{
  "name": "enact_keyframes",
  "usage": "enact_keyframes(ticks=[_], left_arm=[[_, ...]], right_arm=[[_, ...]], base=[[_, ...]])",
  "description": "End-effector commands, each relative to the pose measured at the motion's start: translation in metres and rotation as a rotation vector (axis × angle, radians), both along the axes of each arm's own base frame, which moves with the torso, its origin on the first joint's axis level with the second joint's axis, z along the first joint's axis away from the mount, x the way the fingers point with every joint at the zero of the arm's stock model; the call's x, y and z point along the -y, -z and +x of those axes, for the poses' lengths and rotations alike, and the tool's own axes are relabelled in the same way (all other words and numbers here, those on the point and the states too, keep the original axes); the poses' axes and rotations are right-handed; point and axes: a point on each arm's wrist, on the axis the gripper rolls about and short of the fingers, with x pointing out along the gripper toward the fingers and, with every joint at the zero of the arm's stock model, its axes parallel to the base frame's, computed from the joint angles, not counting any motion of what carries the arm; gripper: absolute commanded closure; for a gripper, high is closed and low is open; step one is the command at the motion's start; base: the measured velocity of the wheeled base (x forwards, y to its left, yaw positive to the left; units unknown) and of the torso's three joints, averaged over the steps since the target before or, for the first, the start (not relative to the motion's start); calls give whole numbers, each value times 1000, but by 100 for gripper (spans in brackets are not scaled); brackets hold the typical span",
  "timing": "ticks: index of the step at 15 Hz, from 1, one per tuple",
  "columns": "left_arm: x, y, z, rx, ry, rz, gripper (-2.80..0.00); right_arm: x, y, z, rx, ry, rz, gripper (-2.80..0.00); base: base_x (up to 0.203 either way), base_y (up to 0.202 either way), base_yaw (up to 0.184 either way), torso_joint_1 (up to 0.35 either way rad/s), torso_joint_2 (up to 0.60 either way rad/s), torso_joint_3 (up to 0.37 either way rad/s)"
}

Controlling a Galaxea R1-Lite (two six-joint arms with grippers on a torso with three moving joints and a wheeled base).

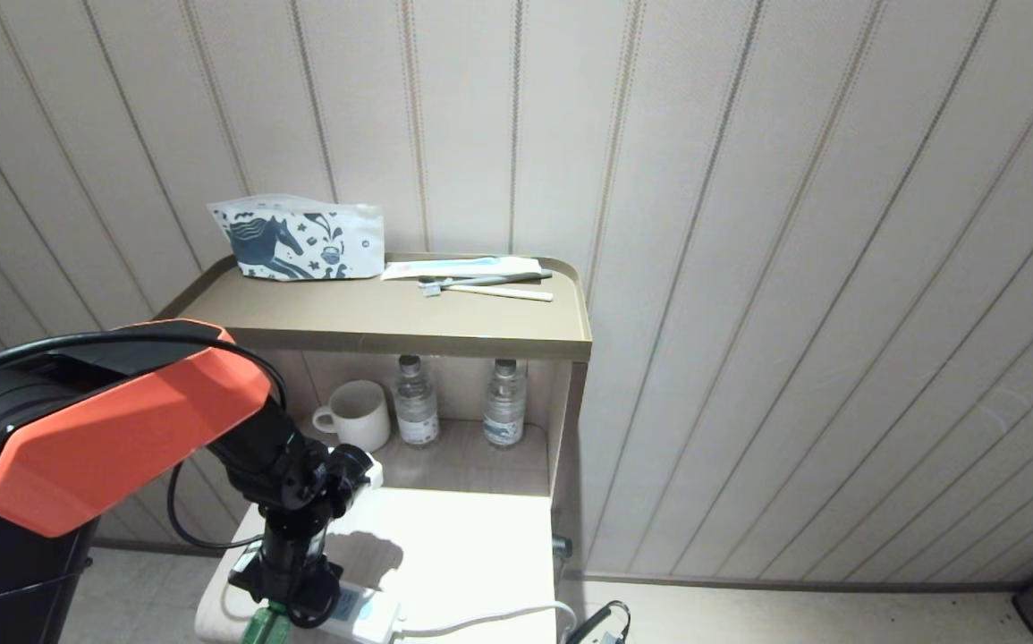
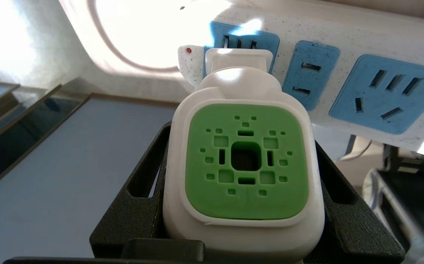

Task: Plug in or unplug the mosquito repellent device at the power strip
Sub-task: Insert the plug into the socket

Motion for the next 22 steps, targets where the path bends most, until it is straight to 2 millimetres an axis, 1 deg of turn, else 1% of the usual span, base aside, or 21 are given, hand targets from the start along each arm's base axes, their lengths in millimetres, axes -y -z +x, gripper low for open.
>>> enact_keyframes(ticks=[1, 4, 7, 8, 11, 13, 15, 17, 19, 22], left_arm=[[4, -1, 9, 31, -9, -11, 0], [9, -6, 22, 63, -10, -23, 0], [9, -5, 22, 61, -10, -22, 0], [9, -5, 22, 62, -10, -22, -280], [11, -8, 27, 82, -12, -31, -280], [14, -13, 34, 118, -16, -41, -280], [17, -23, 43, 165, -24, -61, -280], [16, -37, 45, 211, -31, -82, -280], [14, -56, 41, 247, -34, -99, -280], [9, -77, 27, 273, -33, -115, -280]], right_arm=[[0, 0, 0, -1, 1, 1, 0], [0, 0, 0, -1, 1, 0, 0], [0, 0, 0, -2, 0, 0, 0], [0, 0, 0, -1, 1, 1, 0], [0, 0, 0, -1, 0, 1, 0], [0, 0, 0, -1, 0, 0, 0], [0, 0, 0, -2, 1, 1, 0], [0, 0, 0, -1, 0, 1, 0], [0, 0, 0, -2, 1, 2, 0], [0, 0, 0, -1, 0, 1, 0]], base=[[0, 0, 0, 0, 0, 0], [0, 0, 0, 0, 0, 0], [0, 0, 0, 0, 0, 0], [0, 0, 0, 0, 0, 0], [0, 0, 0, 0, 0, 0], [0, 0, 0, 0, 0, 0], [0, 0, 0, 0, 0, 0], [0, 0, 0, 0, 0, 0], [0, 0, 0, 0, 0, 0], [0, 0, 0, 0, 0, 0]])
